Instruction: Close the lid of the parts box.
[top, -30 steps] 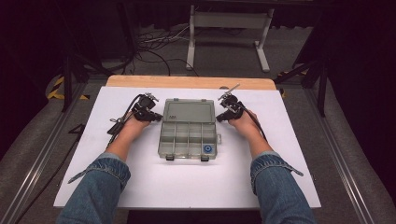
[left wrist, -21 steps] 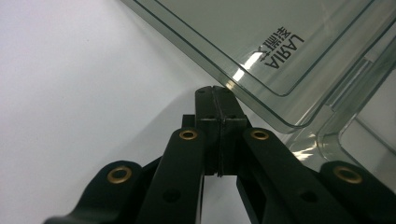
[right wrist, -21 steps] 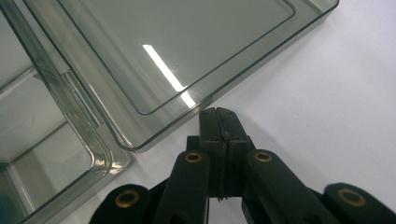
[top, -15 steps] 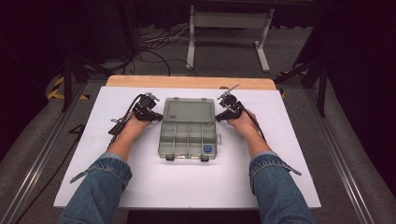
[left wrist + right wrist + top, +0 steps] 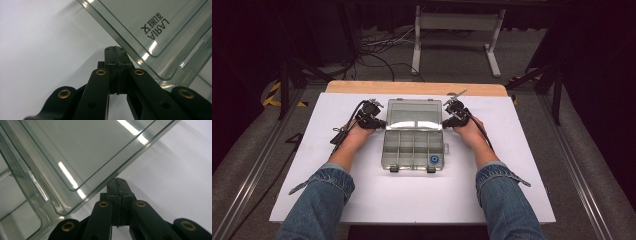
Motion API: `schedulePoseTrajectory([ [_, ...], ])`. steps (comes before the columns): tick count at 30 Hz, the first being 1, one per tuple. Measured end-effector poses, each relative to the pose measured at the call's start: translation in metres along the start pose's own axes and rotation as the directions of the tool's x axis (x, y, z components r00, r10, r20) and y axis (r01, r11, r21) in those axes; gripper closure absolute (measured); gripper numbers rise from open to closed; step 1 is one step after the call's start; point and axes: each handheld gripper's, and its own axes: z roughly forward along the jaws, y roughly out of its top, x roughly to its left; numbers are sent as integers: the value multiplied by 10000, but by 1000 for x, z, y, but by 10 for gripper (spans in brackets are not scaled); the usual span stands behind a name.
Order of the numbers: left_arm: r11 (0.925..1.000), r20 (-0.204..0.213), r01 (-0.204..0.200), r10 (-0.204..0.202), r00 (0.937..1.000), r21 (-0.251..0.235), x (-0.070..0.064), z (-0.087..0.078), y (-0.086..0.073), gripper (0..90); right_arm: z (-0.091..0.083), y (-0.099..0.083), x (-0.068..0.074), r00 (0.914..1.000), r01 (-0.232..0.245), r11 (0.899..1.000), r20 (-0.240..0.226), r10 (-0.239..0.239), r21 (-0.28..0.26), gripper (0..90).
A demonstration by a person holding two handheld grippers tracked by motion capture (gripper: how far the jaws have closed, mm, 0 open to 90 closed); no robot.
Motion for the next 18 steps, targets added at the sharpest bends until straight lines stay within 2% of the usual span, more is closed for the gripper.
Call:
schedulePoseTrajectory([
  [9, 9999, 8, 64, -64, 10000, -87, 1, 1, 1, 894, 0, -1, -3, 9998, -163, 9997, -124, 161, -201, 900],
  [18, 9994, -53, 81, -83, 10000, -348, 2, -3, 3, 894, -7, 0, -6, 9999, -160, 9976, -35, 158, -677, 900],
])
